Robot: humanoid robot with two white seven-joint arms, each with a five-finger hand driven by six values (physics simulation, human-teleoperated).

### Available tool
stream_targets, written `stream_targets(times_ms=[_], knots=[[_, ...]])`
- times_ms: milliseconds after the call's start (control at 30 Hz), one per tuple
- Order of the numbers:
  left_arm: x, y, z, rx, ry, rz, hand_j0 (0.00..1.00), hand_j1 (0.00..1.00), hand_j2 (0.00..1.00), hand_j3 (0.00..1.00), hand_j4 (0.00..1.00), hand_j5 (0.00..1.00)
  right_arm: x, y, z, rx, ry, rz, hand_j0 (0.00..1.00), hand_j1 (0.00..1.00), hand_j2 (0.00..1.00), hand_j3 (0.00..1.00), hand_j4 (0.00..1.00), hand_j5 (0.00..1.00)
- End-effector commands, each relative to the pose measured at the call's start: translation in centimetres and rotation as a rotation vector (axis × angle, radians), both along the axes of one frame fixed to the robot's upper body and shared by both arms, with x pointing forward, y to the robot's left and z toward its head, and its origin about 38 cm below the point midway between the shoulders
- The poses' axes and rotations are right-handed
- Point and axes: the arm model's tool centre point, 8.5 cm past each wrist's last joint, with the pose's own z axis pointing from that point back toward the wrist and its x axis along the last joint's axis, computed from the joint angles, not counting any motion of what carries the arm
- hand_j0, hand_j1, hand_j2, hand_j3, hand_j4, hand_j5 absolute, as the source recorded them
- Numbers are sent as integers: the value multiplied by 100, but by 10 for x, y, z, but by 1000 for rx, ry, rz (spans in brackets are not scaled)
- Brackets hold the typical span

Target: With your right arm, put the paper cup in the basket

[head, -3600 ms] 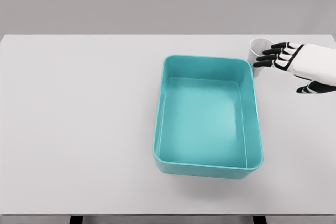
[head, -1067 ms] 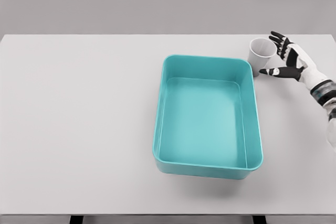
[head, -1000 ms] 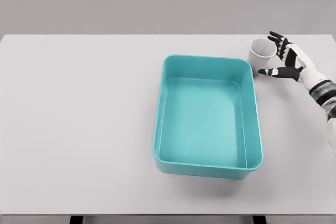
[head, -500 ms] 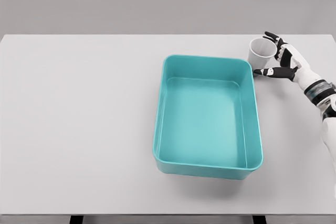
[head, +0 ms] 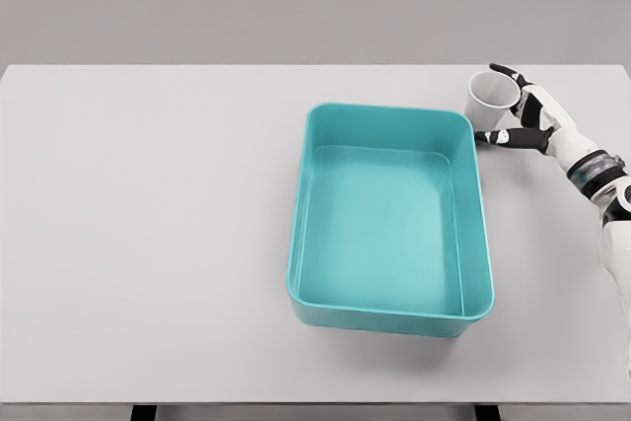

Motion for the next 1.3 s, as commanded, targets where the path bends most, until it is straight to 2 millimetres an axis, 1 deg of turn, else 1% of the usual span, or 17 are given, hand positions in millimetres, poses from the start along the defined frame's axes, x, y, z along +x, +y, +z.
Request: stream_targets(times_ms=[0, 33, 100, 133, 200, 233, 300, 333, 500, 600, 700, 767, 800, 967, 1067, 1200, 1267], knots=[[0, 0, 0, 0, -1, 0, 100, 100, 100, 100, 100, 100, 0, 2, -1, -13, 3, 9, 87, 87, 87, 87, 87, 87], [0, 0, 0, 0, 0, 0, 100, 100, 100, 100, 100, 100, 0, 1, 0, -13, 1, 8, 82, 82, 82, 82, 82, 82], [0, 0, 0, 0, 0, 0, 100, 100, 100, 100, 100, 100, 0, 1, 0, -13, 1, 8, 81, 81, 81, 81, 81, 81], [0, 0, 0, 0, 0, 0, 100, 100, 100, 100, 100, 100, 0, 1, 1, -13, -1, 8, 75, 75, 75, 75, 75, 75], [0, 0, 0, 0, 0, 0, 100, 100, 100, 100, 100, 100, 0, 1, 0, -13, 1, 8, 70, 70, 70, 70, 70, 70], [0, 0, 0, 0, 0, 0, 100, 100, 100, 100, 100, 100, 0, 1, 0, -15, 0, 9, 70, 70, 70, 70, 70, 70], [0, 0, 0, 0, 0, 0, 100, 100, 100, 100, 100, 100, 0, 1, 0, -14, 0, 10, 64, 64, 64, 64, 64, 64], [0, 0, 0, 0, 0, 0, 100, 100, 100, 100, 100, 100, 0, 1, 0, -14, 0, 10, 64, 64, 64, 64, 64, 64], [0, 0, 0, 0, 0, 0, 100, 100, 100, 100, 100, 100, 0, 1, 1, -15, -1, 10, 56, 56, 56, 56, 56, 56], [0, 0, 0, 0, 0, -1, 100, 100, 100, 100, 100, 100, 1, 1, 3, -16, -9, 11, 56, 56, 56, 56, 56, 56], [0, 0, 0, 0, -1, 0, 100, 100, 100, 100, 100, 100, 1, -1, 5, -21, -12, 10, 54, 54, 54, 54, 54, 54], [0, 0, 0, 0, 0, 0, 100, 100, 100, 100, 100, 100, 2, -2, 9, -26, -21, 12, 53, 53, 53, 53, 53, 53], [0, 0, 0, 0, 0, 0, 100, 100, 100, 100, 100, 100, 2, -3, 12, -28, -29, 13, 51, 51, 51, 51, 51, 51], [0, 0, 0, 0, -1, -2, 100, 100, 100, 100, 100, 100, 3, -5, 15, -32, -35, 11, 49, 49, 49, 49, 49, 49], [0, 0, 0, 0, 0, 0, 100, 100, 100, 100, 100, 100, 3, -13, 24, -49, -54, 7, 48, 48, 48, 48, 48, 48], [0, 0, 0, 0, 0, 0, 100, 100, 100, 100, 100, 100, 3, -15, 35, -63, -87, 16, 47, 47, 47, 47, 47, 47], [0, 0, 0, 0, 0, -1, 100, 100, 100, 100, 100, 100, 3, -11, 39, -67, -105, 29, 47, 47, 47, 47, 47, 47]])
